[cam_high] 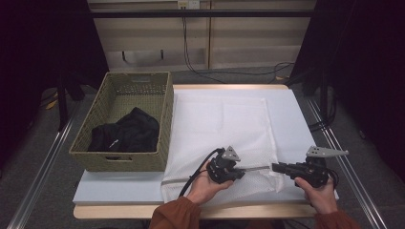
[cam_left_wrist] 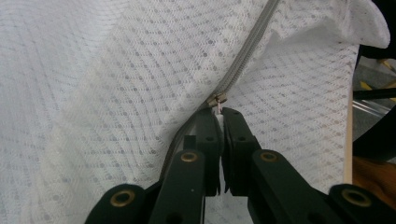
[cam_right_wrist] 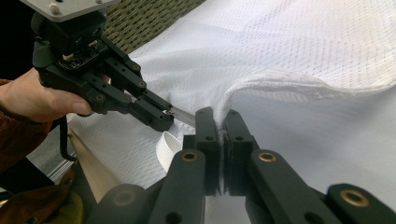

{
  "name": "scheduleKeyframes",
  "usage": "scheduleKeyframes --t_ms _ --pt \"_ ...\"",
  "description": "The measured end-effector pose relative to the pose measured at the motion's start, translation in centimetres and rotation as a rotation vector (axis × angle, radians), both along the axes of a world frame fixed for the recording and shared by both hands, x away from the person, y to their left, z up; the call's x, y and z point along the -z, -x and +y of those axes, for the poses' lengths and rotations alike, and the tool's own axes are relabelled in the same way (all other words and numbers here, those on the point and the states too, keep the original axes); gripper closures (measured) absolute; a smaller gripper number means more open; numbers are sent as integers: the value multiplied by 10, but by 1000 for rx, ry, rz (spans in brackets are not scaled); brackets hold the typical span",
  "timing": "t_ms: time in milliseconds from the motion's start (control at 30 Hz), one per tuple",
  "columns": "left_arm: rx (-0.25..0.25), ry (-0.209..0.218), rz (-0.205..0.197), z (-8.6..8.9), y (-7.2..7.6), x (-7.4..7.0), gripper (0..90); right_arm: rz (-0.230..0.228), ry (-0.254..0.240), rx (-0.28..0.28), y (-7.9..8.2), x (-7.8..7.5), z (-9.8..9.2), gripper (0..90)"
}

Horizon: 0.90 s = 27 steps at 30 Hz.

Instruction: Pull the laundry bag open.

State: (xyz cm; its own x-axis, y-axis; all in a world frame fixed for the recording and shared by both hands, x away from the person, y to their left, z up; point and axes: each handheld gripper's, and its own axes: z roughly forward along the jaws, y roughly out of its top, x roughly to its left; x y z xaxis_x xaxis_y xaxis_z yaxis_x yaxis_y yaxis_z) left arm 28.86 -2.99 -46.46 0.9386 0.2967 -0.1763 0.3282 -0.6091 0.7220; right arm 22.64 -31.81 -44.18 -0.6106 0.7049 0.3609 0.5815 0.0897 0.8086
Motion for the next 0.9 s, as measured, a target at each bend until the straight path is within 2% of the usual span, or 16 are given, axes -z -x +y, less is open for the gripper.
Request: scheduleKeyframes --t_ms 33,67,100,133,167,200,267,300,433,467,533,633,667,700,900 --pt "0 -10 7 1 0 0 867 3 -1 -3 0 0 0 871" --pt "-4 6 10 0 0 1 867 0 -4 -6 0 0 1 871" --pt "-4 4 1 0 1 2 867 -2 1 -5 0 -1 1 871" --pt "4 -19 -3 2 0 0 867 -3 4 -2 0 -1 0 871" --pt "1 -17 2 3 0 0 868 -5 0 -1 0 -1 -1 871" --pt "-11 7 7 3 0 1 867 -8 -1 4 1 -2 -3 870" --pt "-3 -3 5 5 -1 0 867 -7 -4 3 1 -2 -3 871" --pt "-17 22 6 5 1 1 867 -2 -1 5 1 -1 -2 871" --pt "-11 -10 0 10 -1 -1 867 -5 -3 6 1 -2 -2 871" --pt "-19 7 3 11 0 0 867 -8 -5 4 1 -2 -2 871" --pt "-13 -16 -4 13 -1 -3 867 -7 -5 5 1 -2 -3 871" --pt "-28 13 0 14 0 -4 867 -7 -6 5 1 -2 -3 870" --pt "-16 -21 -2 15 -1 -6 867 -12 -5 7 1 -2 -2 870" --pt "-8 -10 -6 15 0 -5 867 -11 -5 7 1 -2 -2 870" --pt "-8 -15 -11 18 2 -8 867 -11 -8 13 2 -2 -3 870"
